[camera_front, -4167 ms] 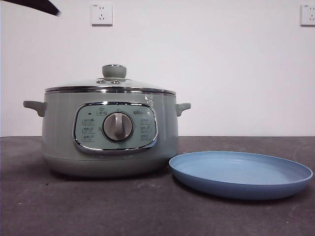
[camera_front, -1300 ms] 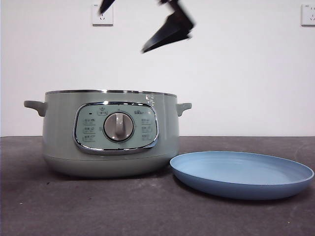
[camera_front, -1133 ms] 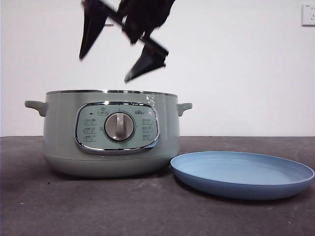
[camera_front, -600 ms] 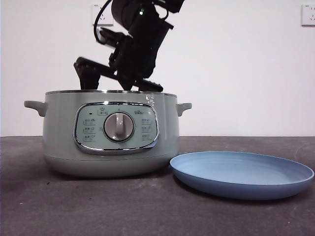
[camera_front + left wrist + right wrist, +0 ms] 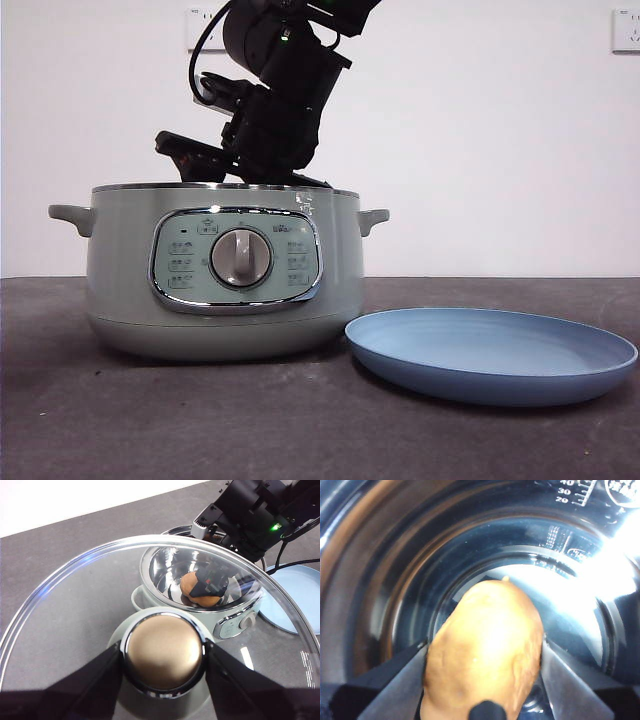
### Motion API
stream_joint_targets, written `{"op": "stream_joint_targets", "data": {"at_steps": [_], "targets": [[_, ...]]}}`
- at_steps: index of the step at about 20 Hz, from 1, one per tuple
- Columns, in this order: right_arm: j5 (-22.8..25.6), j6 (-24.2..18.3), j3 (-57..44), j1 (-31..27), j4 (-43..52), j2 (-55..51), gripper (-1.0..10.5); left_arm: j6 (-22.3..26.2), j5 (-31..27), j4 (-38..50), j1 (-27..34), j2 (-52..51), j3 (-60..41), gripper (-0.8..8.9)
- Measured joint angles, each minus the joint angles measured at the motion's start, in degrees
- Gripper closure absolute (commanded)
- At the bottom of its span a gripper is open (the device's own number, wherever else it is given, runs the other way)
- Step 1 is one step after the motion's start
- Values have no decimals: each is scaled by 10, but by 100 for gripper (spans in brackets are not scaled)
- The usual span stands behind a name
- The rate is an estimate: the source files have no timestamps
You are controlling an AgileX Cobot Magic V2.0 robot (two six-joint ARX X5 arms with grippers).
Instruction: Take the potato out from the steamer,put the potato on the plate,close the lid
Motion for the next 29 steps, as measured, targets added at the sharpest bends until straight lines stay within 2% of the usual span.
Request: {"op": "stream_joint_targets", "data": {"at_steps": [4,5,8,12,19,22,25,29], "targets": [[1,-10,1,0,-47,-147,964,0,4,1,0,0,0,822],[11,-23,3,0,-82,-188,964,0,6,1,0,0,0,822],[85,-53,4,-3,-188,-265,964,0,7,5,0,0,0,822],[90,-59,-40,-23,-218,-337,965,0,20,5,0,0,0,822],[89,-49,-292,-61,-99,-425,964,0,33,5,0,0,0,822],[84,-40,-390,-87,-46,-429,964,0,34,5,0,0,0,822],[45,-30,-475,-113,44,-428,964,0,34,5,0,0,0,822],[43,-19,-562,-133,139,-420,964,0,34,5,0,0,0,822]]}}
